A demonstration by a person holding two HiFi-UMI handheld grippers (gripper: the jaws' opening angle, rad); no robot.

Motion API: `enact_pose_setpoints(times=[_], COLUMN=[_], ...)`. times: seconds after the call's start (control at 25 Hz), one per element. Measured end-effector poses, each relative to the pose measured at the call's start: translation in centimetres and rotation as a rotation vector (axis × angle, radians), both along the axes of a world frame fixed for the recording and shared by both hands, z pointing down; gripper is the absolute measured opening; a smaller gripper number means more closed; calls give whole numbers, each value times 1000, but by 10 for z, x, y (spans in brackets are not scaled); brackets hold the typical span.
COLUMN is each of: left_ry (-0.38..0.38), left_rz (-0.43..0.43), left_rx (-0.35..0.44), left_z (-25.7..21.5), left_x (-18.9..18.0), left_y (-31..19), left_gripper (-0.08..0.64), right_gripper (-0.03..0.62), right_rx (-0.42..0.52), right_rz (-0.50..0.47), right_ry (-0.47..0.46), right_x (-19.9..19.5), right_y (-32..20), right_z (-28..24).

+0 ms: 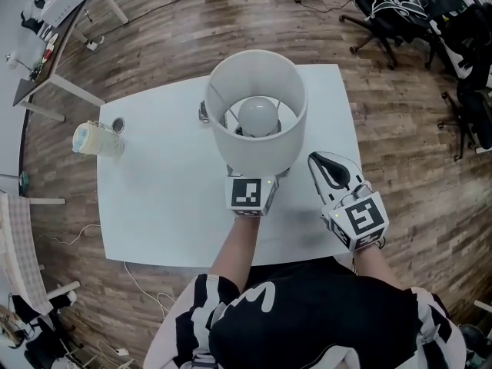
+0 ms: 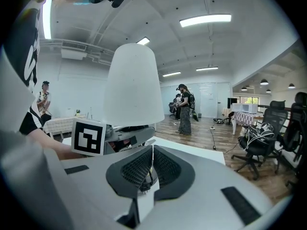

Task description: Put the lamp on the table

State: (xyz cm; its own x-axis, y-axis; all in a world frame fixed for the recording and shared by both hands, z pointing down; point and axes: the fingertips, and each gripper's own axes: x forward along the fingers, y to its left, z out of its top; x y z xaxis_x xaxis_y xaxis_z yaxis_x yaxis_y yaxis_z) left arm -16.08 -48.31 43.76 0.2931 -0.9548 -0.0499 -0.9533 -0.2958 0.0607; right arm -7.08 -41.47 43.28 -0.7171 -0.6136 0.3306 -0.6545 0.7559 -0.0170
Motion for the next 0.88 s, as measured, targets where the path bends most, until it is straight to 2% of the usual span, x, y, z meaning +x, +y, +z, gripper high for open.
enact_pose_setpoints(times=[0.24,0.4,0.52,0.64,0.68,0.76,0.88], left_ry=[-56,-85,-111,-115,-114,-112,-102], left_rz=[-16,-9,17,-4,-17,-45,-61], left_rx=[-107,-161,-240,-302,-300,-278,-226], left_z=[15,27,38,44,42,33,16], left_x=[-8,-13,-19,-35,-40,-48,-52], left_y=[23,49,67,86,94,107,124], left_gripper=[239,240,239,238,227,120,34], right_gripper=[20,20,20,20,20,20,20], right_rx=[11,23,26,27,25,20,27], right_rz=[2,-11,-21,-26,-28,-33,-41], right_ry=[-19,-24,-20,-15,-13,-17,-26], right_x=[2,1,-2,-6,-7,-9,-12], right_y=[3,9,12,17,19,22,23], right_z=[-5,-7,-9,-6,-5,-4,-9])
